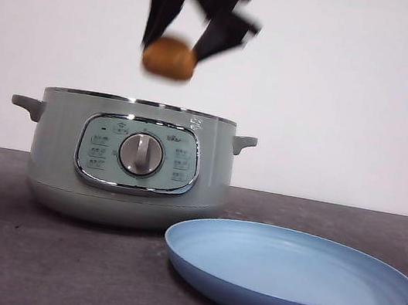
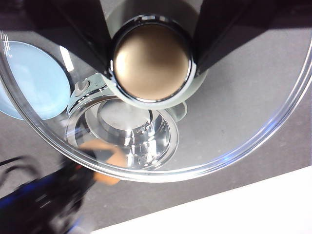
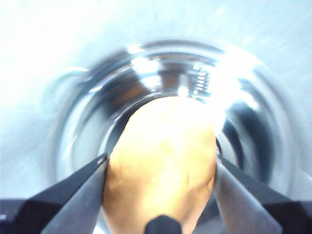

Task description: Take the potato out from the steamer,put the potato on the plate,close the lid

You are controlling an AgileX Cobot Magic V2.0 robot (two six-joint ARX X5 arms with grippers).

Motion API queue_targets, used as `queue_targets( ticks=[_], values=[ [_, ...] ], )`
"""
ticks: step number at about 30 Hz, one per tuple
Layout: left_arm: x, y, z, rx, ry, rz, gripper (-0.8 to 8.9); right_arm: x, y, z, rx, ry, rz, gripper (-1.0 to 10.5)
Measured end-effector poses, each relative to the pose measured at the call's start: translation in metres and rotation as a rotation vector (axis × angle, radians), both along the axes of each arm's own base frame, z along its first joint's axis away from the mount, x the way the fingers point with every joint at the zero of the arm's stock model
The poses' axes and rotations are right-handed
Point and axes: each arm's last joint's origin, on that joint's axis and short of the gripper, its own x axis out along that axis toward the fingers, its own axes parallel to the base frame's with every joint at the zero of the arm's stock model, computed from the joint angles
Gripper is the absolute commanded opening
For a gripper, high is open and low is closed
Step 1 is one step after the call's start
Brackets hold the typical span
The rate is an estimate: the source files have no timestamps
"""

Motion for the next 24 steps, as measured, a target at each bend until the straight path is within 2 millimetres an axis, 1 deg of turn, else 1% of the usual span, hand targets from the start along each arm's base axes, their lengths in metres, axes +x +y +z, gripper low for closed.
queue_targets(
  ticks=[3, 8, 11, 13, 15, 17, 20, 24],
  values=[
    [0.000, 0.000, 0.000, -0.001, -0.001, 0.000, -0.09, -0.023, -0.020, 0.027, -0.025, 0.006, 0.014, -0.1],
    [0.001, -0.001, 0.003, -0.018, -0.026, -0.020, -0.09, -0.055, -0.049, 0.059, -0.051, 0.015, 0.028, -0.1],
    [0.002, -0.002, 0.004, -0.040, -0.036, -0.055, -0.09, -0.071, -0.064, 0.071, -0.042, -0.001, 0.031, -0.1],
    [0.003, -0.003, 0.004, -0.045, -0.031, -0.066, -0.09, -0.081, -0.073, 0.071, -0.042, -0.004, 0.029, -0.1],
    [0.003, -0.003, 0.004, -0.047, -0.028, -0.071, -0.09, -0.091, -0.081, 0.065, -0.049, 0.004, 0.029, -0.1],
    [0.005, -0.004, 0.003, -0.046, -0.024, -0.070, -0.09, -0.098, -0.087, 0.053, -0.052, 0.012, 0.026, -0.1],
    [0.007, -0.004, 0.003, -0.044, -0.018, -0.069, -0.09, -0.108, -0.096, 0.028, -0.043, 0.020, 0.013, -0.1],
    [0.010, -0.005, 0.003, -0.042, -0.009, -0.069, -0.09, -0.122, -0.109, -0.011, -0.038, 0.052, -0.013, -0.1]
  ],
)
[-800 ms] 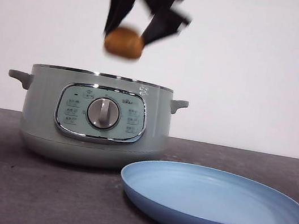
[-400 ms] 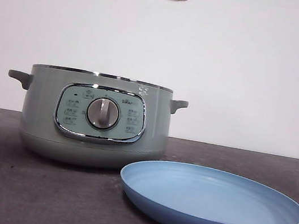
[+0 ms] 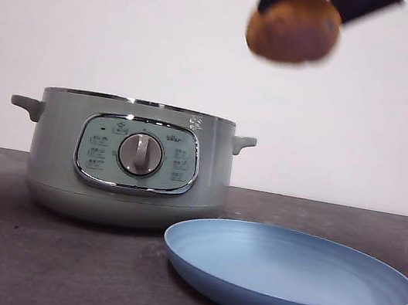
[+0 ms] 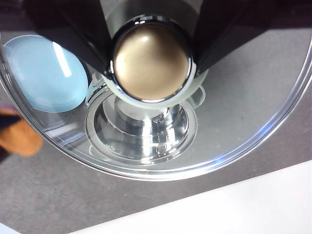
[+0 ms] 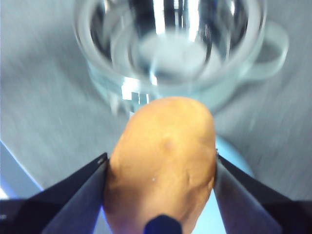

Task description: Take the potato out from the steamer,put the potato on the plate,close the lid

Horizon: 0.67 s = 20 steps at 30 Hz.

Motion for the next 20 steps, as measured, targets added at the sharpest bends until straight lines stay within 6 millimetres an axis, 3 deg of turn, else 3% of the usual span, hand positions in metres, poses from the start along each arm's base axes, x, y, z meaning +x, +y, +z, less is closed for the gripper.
queue_targets(
  ticks=[9, 20],
  values=[
    [0.004, -0.001, -0.001, 0.003, 0.010, 0.000, -0.09, -0.006, -0.005, -0.090, -0.036, 0.084, -0.034, -0.1],
    [0.003, -0.001, -0.001, -0.005, 0.012, -0.013, -0.09, 0.008, -0.018, -0.145, -0.054, 0.127, -0.121, -0.1]
  ],
)
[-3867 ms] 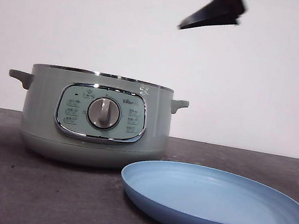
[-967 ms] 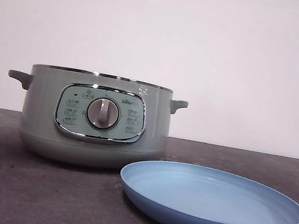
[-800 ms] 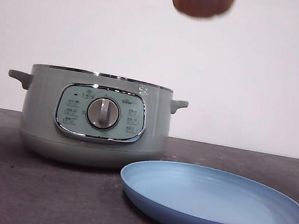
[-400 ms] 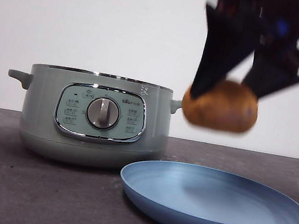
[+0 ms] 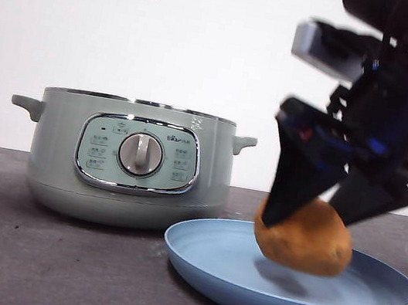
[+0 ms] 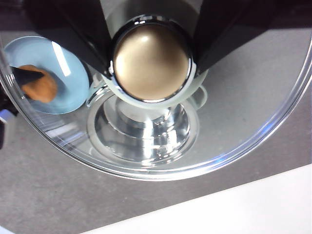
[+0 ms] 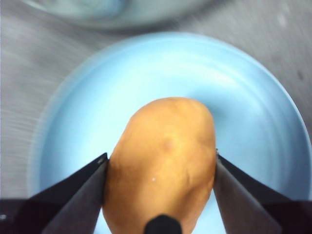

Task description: Take the potato out from the steamer,put the potato on the plate,close the lid

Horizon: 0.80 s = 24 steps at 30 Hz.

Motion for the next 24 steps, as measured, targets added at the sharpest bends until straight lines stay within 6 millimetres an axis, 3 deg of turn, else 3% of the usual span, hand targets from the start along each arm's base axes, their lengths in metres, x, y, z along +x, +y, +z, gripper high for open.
queue_targets(
  ticks=[7, 9, 12, 14, 24],
  values=[
    [0.000, -0.001, 0.000, -0.014, 0.003, -0.025, -0.09, 0.011, -0.006, -0.011, -0.017, 0.027, -0.043, 0.3],
    [0.003, -0.002, 0.000, -0.013, 0.005, -0.025, -0.09, 0.011, -0.006, -0.011, -0.017, 0.028, -0.043, 1.5],
    [0.010, -0.004, 0.000, -0.014, 0.006, -0.026, -0.09, 0.011, -0.006, -0.011, -0.016, 0.028, -0.043, 4.7],
    [0.018, -0.006, 0.000, -0.015, 0.009, -0.031, -0.09, 0.011, -0.006, -0.011, -0.016, 0.029, -0.044, 6.0],
    [0.083, -0.026, -0.007, -0.046, 0.041, -0.100, -0.09, 0.009, -0.008, 0.000, 0.009, -0.005, -0.052, 6.0]
  ],
)
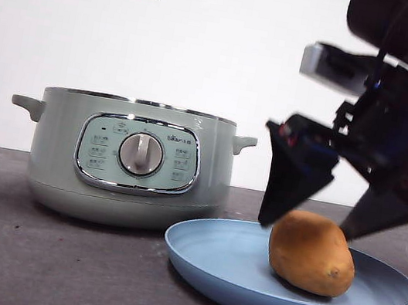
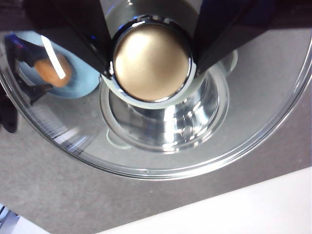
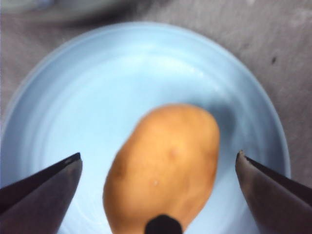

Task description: Take the potato out from the steamer,put the potato on the plate,close the lid

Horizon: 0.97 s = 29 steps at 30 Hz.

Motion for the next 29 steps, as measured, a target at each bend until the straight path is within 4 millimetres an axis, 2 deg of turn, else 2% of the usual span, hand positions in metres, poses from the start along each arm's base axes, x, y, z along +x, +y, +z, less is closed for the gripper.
queue_targets(
  ticks=[8, 14, 24, 29],
  values=[
    [0.073, -0.030, -0.029, 0.035, 0.051, -0.049, -0.09, -0.016, -0.011, 0.054, 0.101, -0.146, 0.000, 6.0],
    [0.115, -0.054, -0.054, 0.055, 0.057, -0.096, -0.09, -0.037, -0.026, 0.098, 0.192, -0.278, -0.001, 6.0],
    [0.167, -0.080, -0.106, 0.098, 0.128, -0.126, -0.09, -0.078, -0.057, 0.160, 0.300, -0.513, -0.060, 6.0],
    [0.179, -0.084, -0.117, 0.106, 0.134, -0.118, -0.09, -0.085, -0.062, 0.168, 0.324, -0.549, -0.065, 6.0]
  ],
)
